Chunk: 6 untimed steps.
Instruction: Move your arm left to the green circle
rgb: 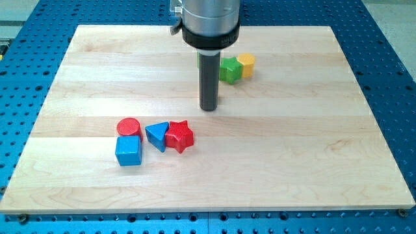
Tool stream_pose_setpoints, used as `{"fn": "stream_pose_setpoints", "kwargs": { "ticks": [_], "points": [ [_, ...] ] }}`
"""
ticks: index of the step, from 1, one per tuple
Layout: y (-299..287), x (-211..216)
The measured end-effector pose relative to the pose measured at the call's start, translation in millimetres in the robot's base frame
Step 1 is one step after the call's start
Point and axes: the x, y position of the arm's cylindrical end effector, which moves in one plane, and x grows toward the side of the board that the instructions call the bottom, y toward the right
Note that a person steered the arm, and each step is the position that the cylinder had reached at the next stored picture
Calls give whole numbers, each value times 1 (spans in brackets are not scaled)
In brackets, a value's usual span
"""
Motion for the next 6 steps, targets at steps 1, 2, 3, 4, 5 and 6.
{"fn": "stream_pose_setpoints", "kwargs": {
  "ticks": [1, 2, 3, 4, 5, 6],
  "points": [
    [29, -47],
    [7, -46],
    [-46, -24],
    [-66, -38],
    [-21, -65],
    [-30, -73]
  ]
}}
